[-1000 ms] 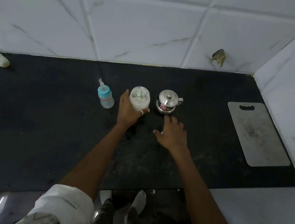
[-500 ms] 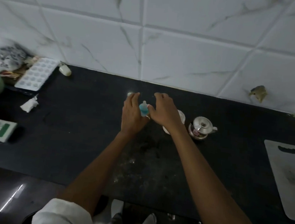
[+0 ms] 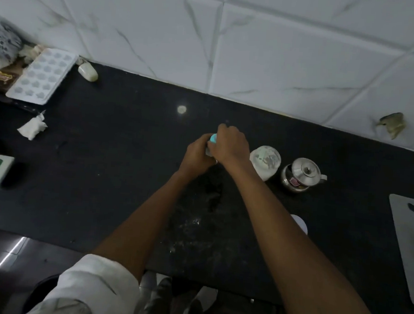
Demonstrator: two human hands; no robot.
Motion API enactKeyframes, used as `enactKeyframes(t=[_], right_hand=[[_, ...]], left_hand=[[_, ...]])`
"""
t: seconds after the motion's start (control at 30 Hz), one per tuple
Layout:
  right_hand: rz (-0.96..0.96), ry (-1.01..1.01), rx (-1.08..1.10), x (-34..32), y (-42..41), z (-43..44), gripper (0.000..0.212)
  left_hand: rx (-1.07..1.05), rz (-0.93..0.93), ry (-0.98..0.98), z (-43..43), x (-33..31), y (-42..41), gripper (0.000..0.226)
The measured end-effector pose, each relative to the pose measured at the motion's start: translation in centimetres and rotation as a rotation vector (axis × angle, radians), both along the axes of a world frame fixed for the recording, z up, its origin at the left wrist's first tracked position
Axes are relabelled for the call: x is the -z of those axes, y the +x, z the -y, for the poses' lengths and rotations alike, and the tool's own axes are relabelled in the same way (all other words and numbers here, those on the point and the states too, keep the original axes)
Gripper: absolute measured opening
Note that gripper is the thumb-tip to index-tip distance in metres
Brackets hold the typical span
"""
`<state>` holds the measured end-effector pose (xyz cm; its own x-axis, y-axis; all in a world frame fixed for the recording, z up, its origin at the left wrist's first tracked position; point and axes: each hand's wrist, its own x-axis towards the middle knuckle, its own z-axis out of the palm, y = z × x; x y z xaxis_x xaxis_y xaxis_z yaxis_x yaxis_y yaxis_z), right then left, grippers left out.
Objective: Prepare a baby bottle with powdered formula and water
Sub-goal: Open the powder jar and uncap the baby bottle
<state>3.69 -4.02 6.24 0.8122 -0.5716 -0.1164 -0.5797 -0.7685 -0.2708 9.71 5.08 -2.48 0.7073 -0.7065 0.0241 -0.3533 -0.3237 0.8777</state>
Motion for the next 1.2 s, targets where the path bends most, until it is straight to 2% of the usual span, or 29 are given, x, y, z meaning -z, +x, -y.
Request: enactKeyframes(t=[0.2, 0.33, 0.5, 0.6, 0.7, 0.87, 1.03, 1.1, 1.2], right_hand=[[-0.031, -0.007, -0.039, -0.3, 0.7, 0.4, 0.035], [-0.045, 0.000, -0.104, -0.7, 0.7, 0.7, 0.039], [-0.140, 0.052, -0.256, -2.1, 0.7, 1.0, 0.040], [-0.123, 0.062, -0.174, -2.6, 0.7, 0.7, 0.046], [-0.031, -0.039, 0.003, -3.1, 0.8, 0.1, 0.037], [-0.153, -0.083, -0.077, -2.9, 0.8, -0.4, 0.022], [-0.218, 0.020, -0.210, -2.4, 1.0, 0.1, 0.047], [-0.214, 0.023, -0.176, -2.4, 1.1, 0.0, 0.048], [-0.110, -0.050, -0.038, -2.5, 1.1, -0.5, 0.032]], left_hand=[[-0.015, -0.007, -0.003, 0.4, 0.4, 0.5, 0.030], [-0.026, 0.003, -0.019, 0.4, 0.5, 0.3, 0.032], [-0.029, -0.004, 0.007, 0.5, 0.0, 0.2, 0.022], [-0.031, 0.018, 0.016, 0.4, 0.1, 0.2, 0.026], [-0.046, 0.015, 0.043, 0.4, 0.0, 0.2, 0.022], [-0.050, 0.028, 0.054, 0.4, 0.1, 0.4, 0.027], [-0.040, 0.017, 0.059, 0.3, 0.1, 0.4, 0.020], [-0.045, 0.031, 0.073, 0.3, -0.1, 0.4, 0.020], [-0.076, 0.015, 0.100, 0.3, -0.3, 0.2, 0.010]])
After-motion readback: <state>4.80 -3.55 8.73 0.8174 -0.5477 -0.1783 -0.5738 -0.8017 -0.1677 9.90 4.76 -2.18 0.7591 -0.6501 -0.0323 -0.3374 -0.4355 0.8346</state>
